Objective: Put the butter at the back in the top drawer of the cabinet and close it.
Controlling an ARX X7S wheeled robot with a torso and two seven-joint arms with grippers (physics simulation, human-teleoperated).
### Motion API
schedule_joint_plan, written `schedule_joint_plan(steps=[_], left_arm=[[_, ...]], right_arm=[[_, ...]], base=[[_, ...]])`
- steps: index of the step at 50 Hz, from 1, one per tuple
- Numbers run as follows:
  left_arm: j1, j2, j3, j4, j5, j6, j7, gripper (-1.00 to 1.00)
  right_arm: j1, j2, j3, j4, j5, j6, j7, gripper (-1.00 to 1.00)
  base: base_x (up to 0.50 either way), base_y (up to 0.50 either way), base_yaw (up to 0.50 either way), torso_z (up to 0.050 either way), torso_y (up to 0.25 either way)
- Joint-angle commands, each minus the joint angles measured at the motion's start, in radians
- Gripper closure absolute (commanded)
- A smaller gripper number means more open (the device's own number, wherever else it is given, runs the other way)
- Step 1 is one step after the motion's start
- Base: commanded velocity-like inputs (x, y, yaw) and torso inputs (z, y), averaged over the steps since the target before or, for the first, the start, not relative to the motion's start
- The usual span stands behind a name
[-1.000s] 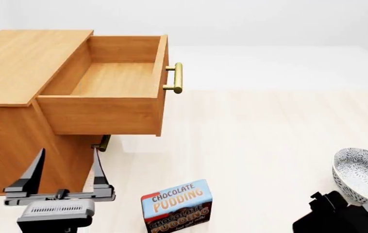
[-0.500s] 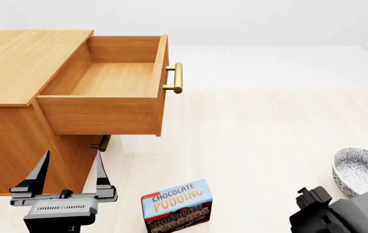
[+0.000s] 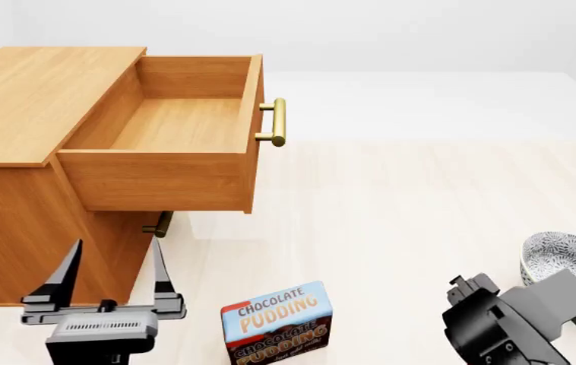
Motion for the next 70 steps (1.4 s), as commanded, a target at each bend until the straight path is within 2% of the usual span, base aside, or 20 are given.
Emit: schedule_joint_plan(steps=[1, 27, 50, 70], left_arm=[[0.01, 0.01, -0.008, -0.016, 0.001, -0.011, 0.008, -1.0], [0.019, 0.023, -0.02, -0.021, 0.002, -0.057, 0.027, -1.0], [0.029, 0.027, -0.039, -0.022, 0.004, -0.078, 0.03, -1.0], [0.036, 0.032, -0.053, -0.027, 0.004, -0.098, 0.037, -1.0]], right_arm=[[0.05, 0.0, 0.038, 0.009, -0.03, 0.044, 0.0, -1.0], [0.119, 0.001, 0.107, 0.03, -0.1, 0.094, -0.001, -1.0], [0.107, 0.041, 0.131, 0.117, -0.14, 0.035, -0.046, -1.0], [0.056, 0.035, 0.176, 0.117, -0.111, 0.03, -0.061, -1.0]], base=[[0.0, 0.0, 0.0, 0.0, 0.0], [0.0, 0.0, 0.0, 0.0, 0.0], [0.0, 0.0, 0.0, 0.0, 0.0], [0.0, 0.0, 0.0, 0.0, 0.0]])
